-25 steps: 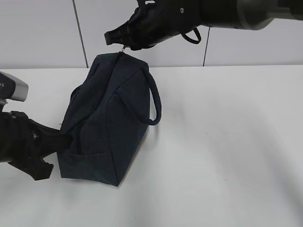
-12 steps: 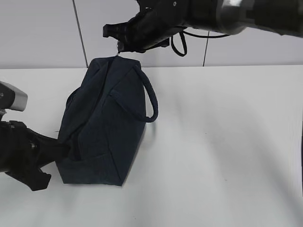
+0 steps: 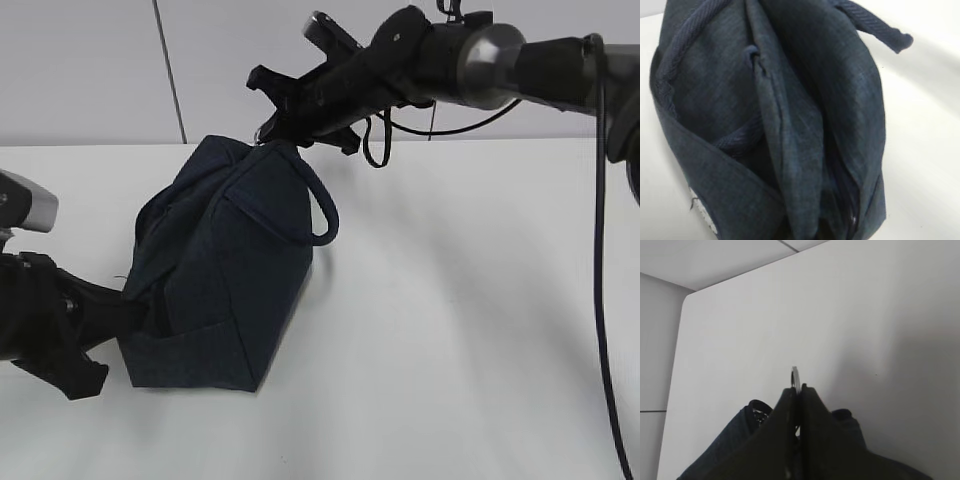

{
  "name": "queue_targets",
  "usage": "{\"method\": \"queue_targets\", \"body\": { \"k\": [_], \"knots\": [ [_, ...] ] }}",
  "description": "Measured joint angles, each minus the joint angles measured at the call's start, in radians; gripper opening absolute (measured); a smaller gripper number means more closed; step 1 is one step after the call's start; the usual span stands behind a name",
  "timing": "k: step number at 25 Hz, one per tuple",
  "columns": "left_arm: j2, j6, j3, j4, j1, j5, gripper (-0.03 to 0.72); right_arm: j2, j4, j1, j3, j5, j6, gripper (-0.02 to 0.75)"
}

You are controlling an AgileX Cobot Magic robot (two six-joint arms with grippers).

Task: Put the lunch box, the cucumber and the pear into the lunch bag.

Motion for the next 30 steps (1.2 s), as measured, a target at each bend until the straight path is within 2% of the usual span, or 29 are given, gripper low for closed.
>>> {"method": "queue_targets", "body": {
  "k": [5,7,10,13,16,18,23,30],
  "knots": [
    [0.0,0.0,0.0,0.0,0.0,-0.008,0.015,0.02,0.29,-0.013,-0.004,0.014,-0.33,0.0],
    [0.0,0.0,0.001,0.0,0.0,-0.003,0.017,0.022,0.363,-0.013,-0.014,0.024,-0.439,0.0],
    [0.0,0.0,0.002,0.0,0.0,-0.001,0.058,0.024,0.397,-0.015,-0.03,0.03,-0.513,0.0],
    [-0.001,-0.009,0.015,0.0,0.0,0.007,0.212,0.024,0.403,-0.021,-0.037,0.014,-0.534,0.0],
    [-0.01,-0.049,0.018,0.0,0.0,0.021,0.421,0.024,0.403,-0.031,-0.042,0.001,-0.543,0.0],
    [-0.031,-0.069,0.018,0.0,0.0,0.031,0.47,0.024,0.399,-0.034,-0.043,0.001,-0.543,0.0],
    [-0.086,-0.088,-0.045,0.0,0.0,0.033,0.489,0.024,0.395,-0.034,-0.043,0.023,-0.545,0.0],
    [-0.002,-0.103,-0.199,0.0,0.0,-0.002,0.443,0.024,0.395,-0.034,-0.043,0.045,-0.549,0.0]
  ]
}}
